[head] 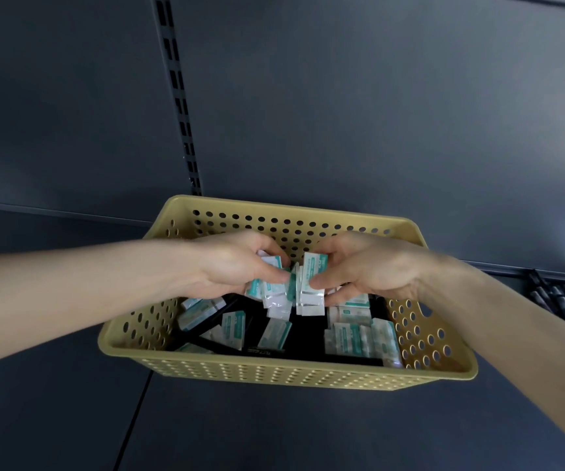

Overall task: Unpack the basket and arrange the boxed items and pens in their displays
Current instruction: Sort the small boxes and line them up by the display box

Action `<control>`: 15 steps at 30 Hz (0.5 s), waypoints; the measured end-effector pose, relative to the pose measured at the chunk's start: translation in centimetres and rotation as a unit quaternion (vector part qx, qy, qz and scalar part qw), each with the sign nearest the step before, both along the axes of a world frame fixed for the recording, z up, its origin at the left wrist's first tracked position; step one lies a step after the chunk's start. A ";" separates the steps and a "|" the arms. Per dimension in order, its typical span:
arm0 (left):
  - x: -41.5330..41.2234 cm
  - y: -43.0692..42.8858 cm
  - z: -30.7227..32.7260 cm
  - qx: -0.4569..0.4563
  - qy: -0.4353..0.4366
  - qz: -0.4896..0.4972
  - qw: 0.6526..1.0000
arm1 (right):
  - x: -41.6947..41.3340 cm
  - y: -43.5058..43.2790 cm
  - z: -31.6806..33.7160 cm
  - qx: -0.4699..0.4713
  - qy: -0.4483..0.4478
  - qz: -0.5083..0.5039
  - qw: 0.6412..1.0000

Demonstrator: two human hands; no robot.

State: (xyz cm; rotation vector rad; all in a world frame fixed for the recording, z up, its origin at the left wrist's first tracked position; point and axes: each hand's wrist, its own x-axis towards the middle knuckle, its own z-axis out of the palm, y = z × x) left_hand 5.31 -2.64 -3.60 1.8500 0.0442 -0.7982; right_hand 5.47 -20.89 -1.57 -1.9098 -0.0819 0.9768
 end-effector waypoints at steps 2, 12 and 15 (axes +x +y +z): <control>-0.3 -0.2 -0.1 0.055 -0.047 -0.033 0.997 | -0.1 0.1 -0.1 -0.013 -0.002 0.012 1.000; -1.0 0.5 -0.7 0.151 -0.192 -0.008 0.970 | -0.5 0.4 -0.2 -0.042 -0.028 0.026 0.998; -1.0 0.7 -0.6 0.144 -0.214 0.024 0.966 | -0.6 0.3 -0.1 -0.053 -0.044 0.027 0.997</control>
